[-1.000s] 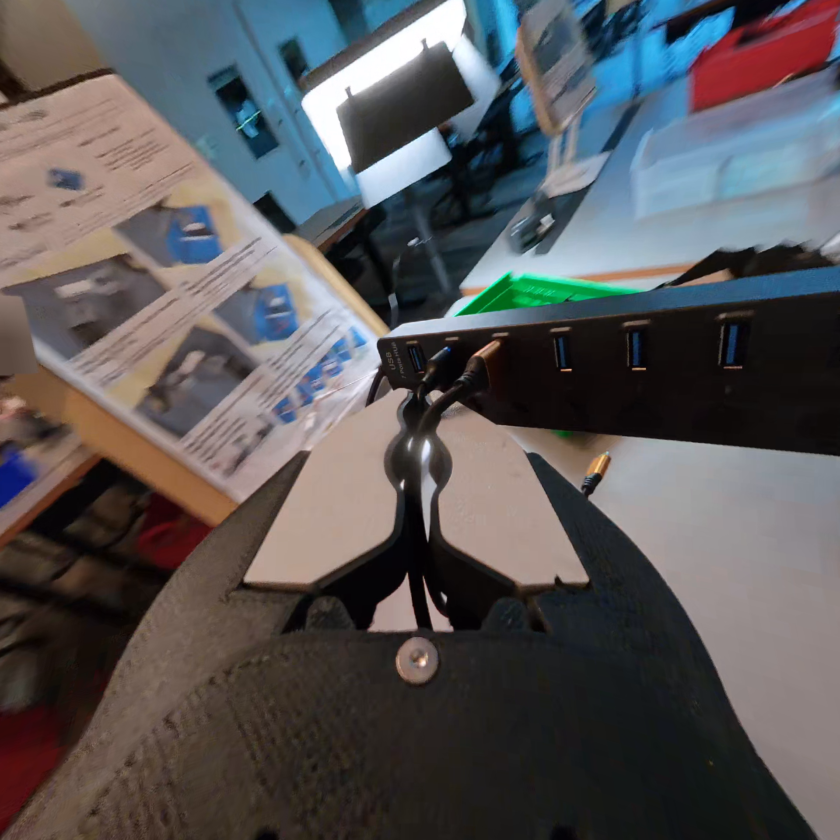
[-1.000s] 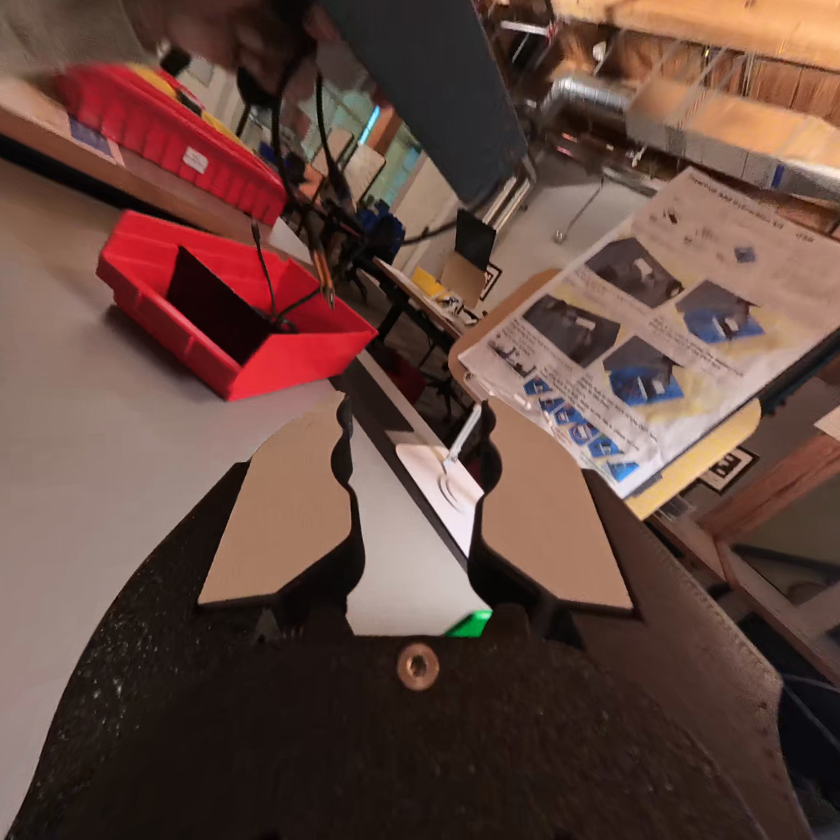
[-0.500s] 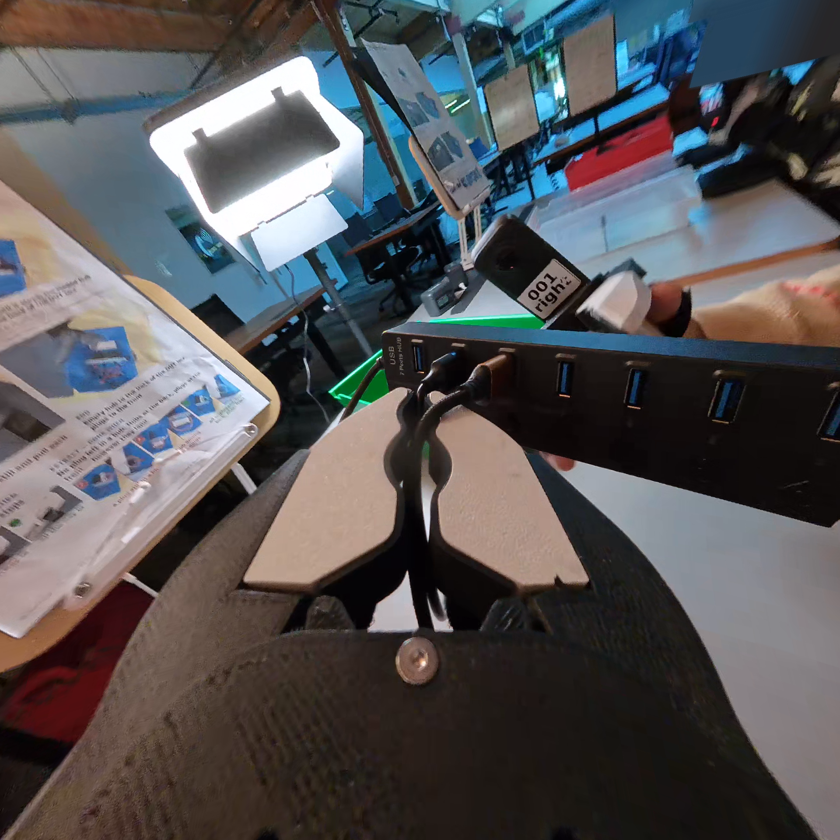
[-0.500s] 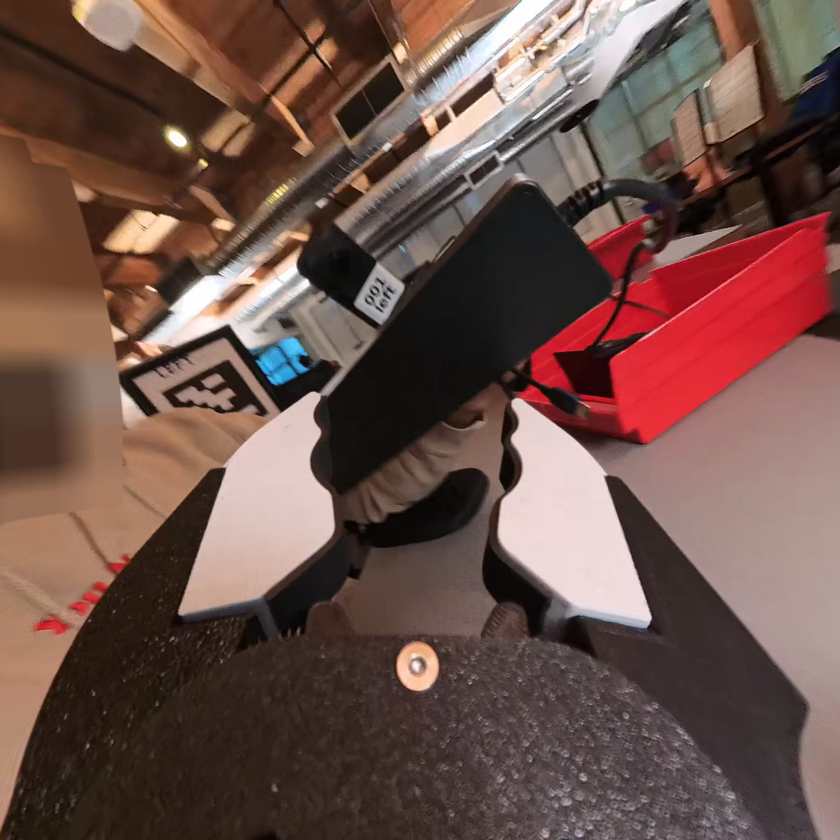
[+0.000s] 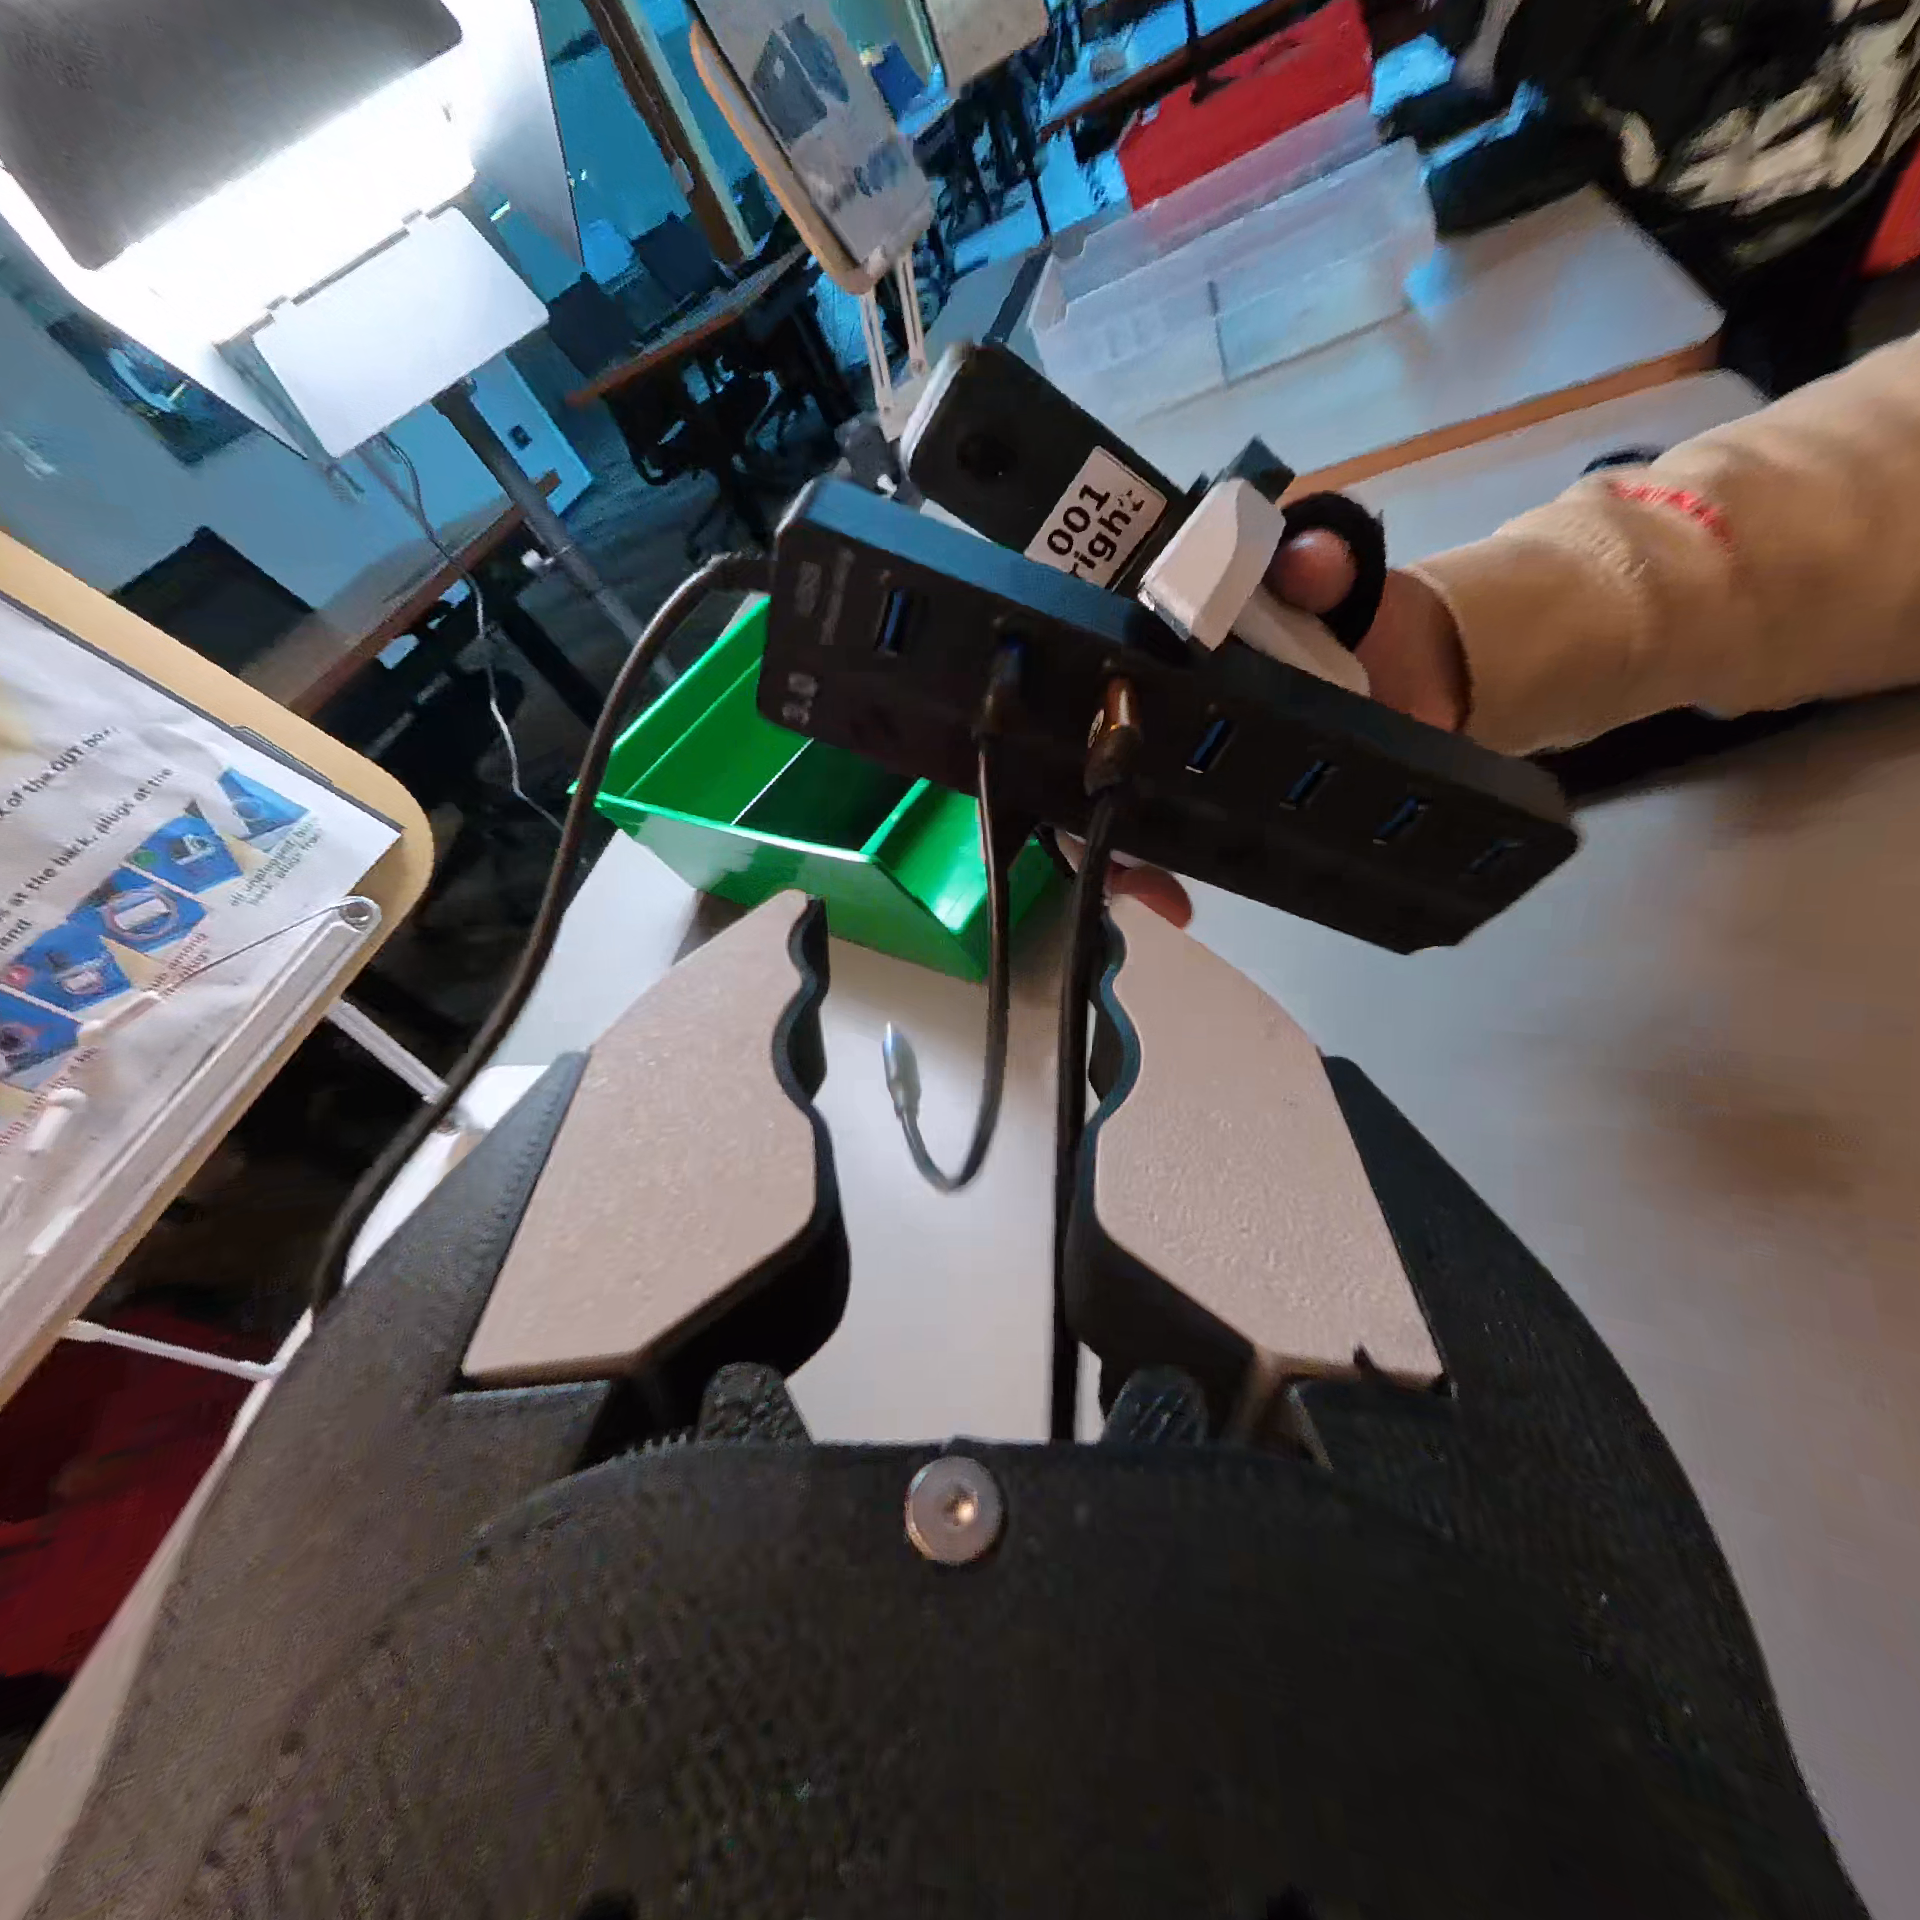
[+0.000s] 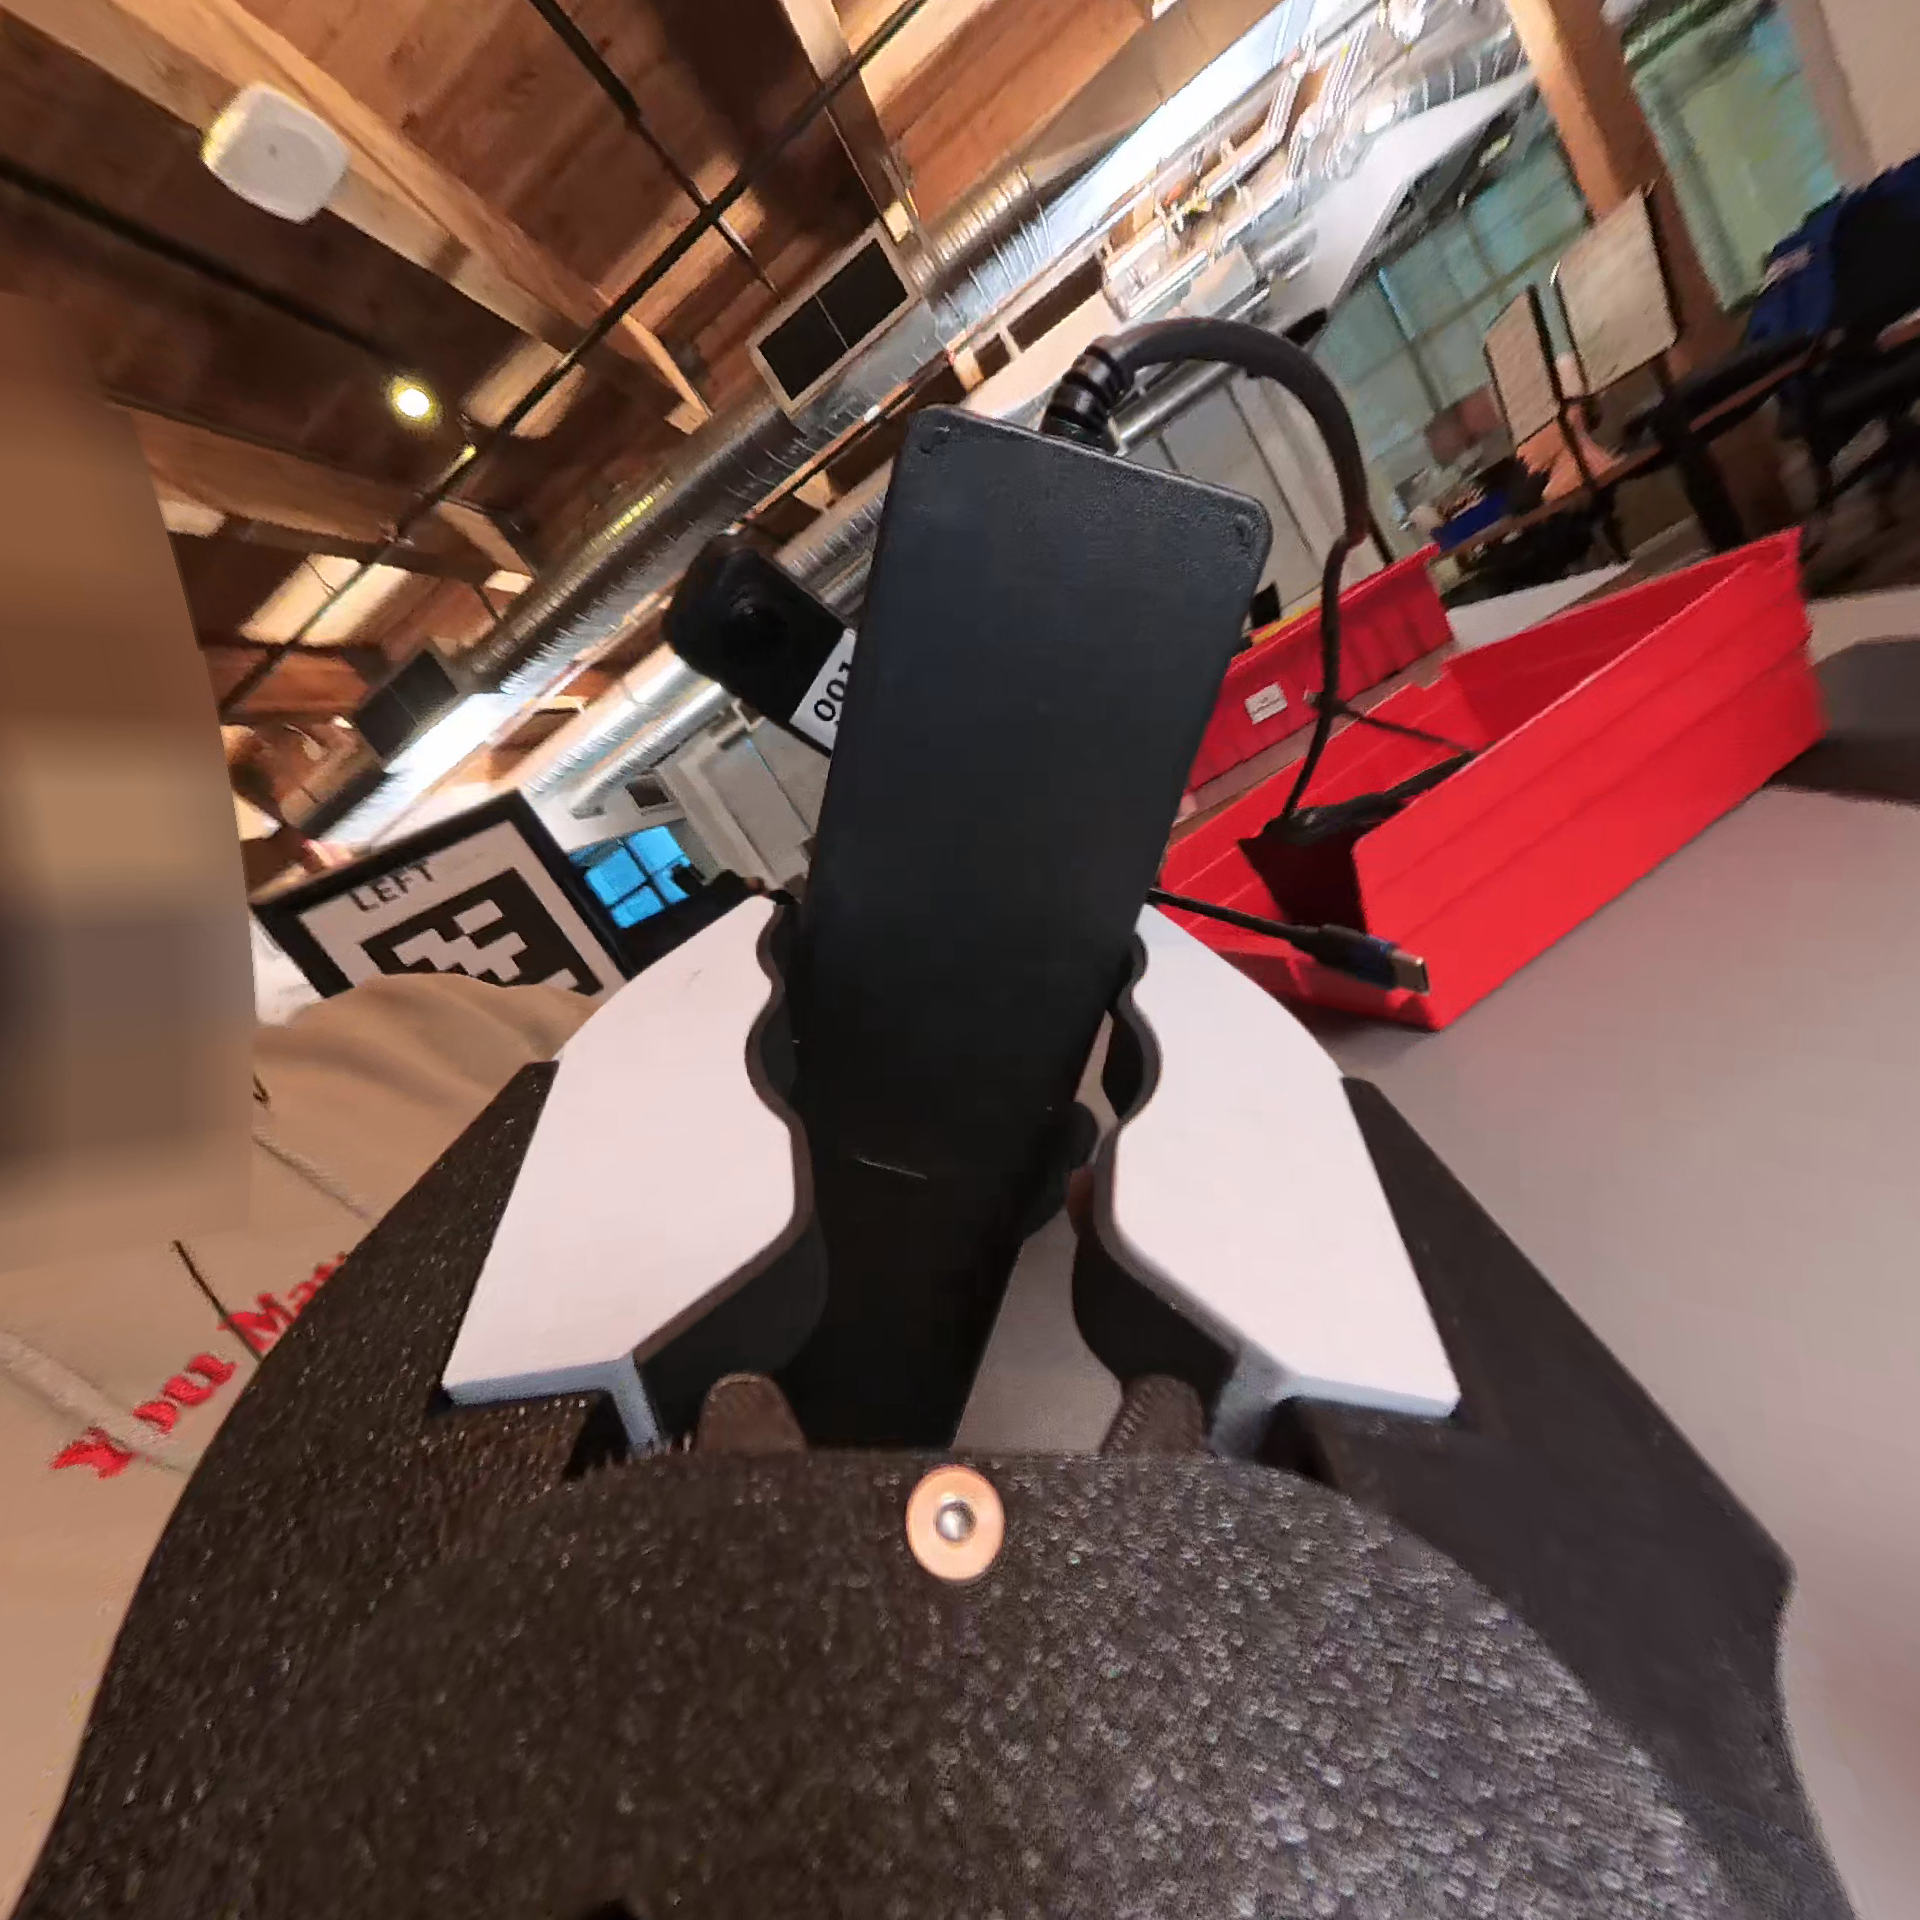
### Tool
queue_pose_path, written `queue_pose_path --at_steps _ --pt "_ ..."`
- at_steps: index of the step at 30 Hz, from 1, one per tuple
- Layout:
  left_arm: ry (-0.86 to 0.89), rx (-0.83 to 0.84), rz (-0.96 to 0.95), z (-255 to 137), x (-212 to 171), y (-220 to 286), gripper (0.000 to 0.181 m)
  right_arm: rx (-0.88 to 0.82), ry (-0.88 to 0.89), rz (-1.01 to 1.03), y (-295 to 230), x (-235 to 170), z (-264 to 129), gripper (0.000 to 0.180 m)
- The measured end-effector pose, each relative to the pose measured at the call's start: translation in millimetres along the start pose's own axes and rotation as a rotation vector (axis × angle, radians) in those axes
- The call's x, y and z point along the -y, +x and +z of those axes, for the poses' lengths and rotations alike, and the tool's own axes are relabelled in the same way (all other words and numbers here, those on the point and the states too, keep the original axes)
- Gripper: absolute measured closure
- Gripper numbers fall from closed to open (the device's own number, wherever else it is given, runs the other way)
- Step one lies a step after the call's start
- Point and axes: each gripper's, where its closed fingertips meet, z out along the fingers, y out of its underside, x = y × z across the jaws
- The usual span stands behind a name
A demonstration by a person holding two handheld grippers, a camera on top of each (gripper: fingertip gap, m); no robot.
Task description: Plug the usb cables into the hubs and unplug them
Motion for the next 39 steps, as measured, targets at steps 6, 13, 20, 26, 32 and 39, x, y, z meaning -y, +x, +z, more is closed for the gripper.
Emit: queue_pose_path --at_steps 6,13,20,26,32,39 --pt "0.11 -0.045 -0.152 -21 20 -7 0.141 -0.02 0.084 -0.188 -11 28 -22 0.121" --pt "0.139 -0.128 -0.229 -20 32 7 0.145 0.04 0.296 -0.296 -34 71 -61 0.121" --pt "0.096 -0.225 -0.315 -3 24 27 0.146 -0.021 0.33 -0.353 -34 79 -70 0.121" --pt "0.071 -0.096 -0.321 33 21 40 0.138 -0.43 0.278 -0.581 -1 66 -48 0.121" --pt "-0.078 0.083 -0.232 68 -18 43 0.123 -0.686 0.237 -0.685 11 42 -23 0.121" --pt "-0.083 0.083 -0.049 63 -38 35 0.146 -0.588 0.111 -0.721 7 23 -2 0.123"
